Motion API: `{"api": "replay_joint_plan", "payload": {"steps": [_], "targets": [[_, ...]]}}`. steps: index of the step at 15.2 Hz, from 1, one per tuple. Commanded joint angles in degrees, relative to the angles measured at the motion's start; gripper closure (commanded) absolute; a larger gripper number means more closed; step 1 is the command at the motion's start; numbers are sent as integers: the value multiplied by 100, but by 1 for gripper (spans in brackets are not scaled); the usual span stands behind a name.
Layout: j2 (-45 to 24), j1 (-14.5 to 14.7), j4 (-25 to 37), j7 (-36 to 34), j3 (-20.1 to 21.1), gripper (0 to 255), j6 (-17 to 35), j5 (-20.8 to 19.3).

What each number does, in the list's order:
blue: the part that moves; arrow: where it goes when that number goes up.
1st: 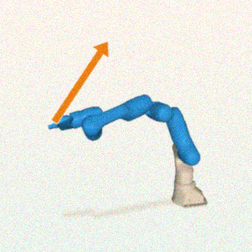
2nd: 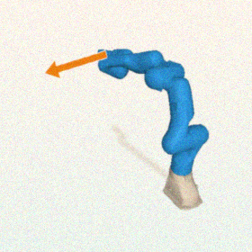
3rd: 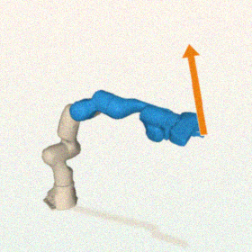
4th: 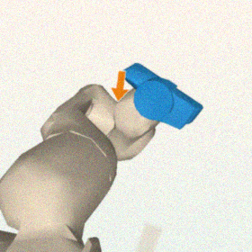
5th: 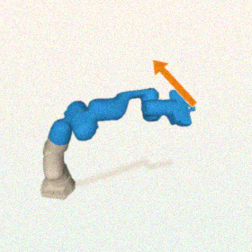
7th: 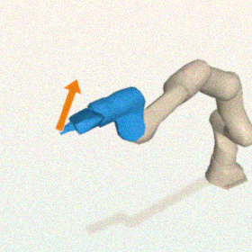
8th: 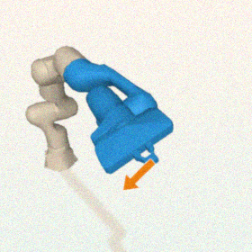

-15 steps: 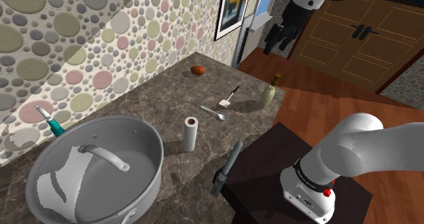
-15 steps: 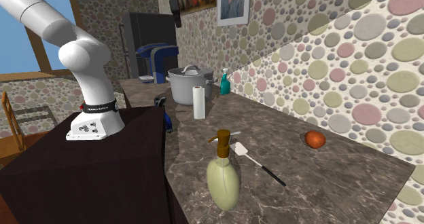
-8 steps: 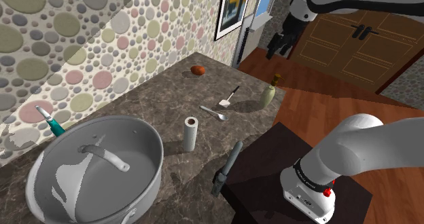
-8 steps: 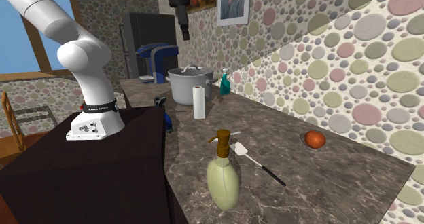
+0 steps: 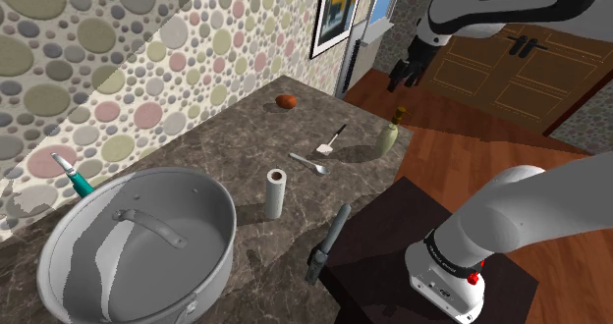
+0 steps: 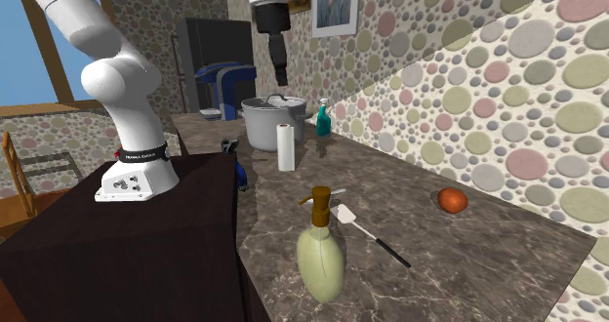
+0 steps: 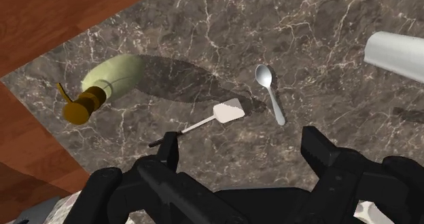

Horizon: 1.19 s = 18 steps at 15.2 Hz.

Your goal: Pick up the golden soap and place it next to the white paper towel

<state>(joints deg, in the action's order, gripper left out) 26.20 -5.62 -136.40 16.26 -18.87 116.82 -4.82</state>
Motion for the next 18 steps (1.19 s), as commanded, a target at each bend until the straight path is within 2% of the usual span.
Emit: {"api": "replay_joint_plan", "payload": {"steps": [1, 8, 13, 18], "targets": [[-329, -34, 71, 282, -247, 0, 224, 31], [-1689, -63, 621, 1318, -990, 0, 812, 537], [-2833, -196, 1225, 2210, -1343, 0, 1045, 1266], [-4038, -600, 2014, 3059, -1393, 0, 1065, 2090]]}}
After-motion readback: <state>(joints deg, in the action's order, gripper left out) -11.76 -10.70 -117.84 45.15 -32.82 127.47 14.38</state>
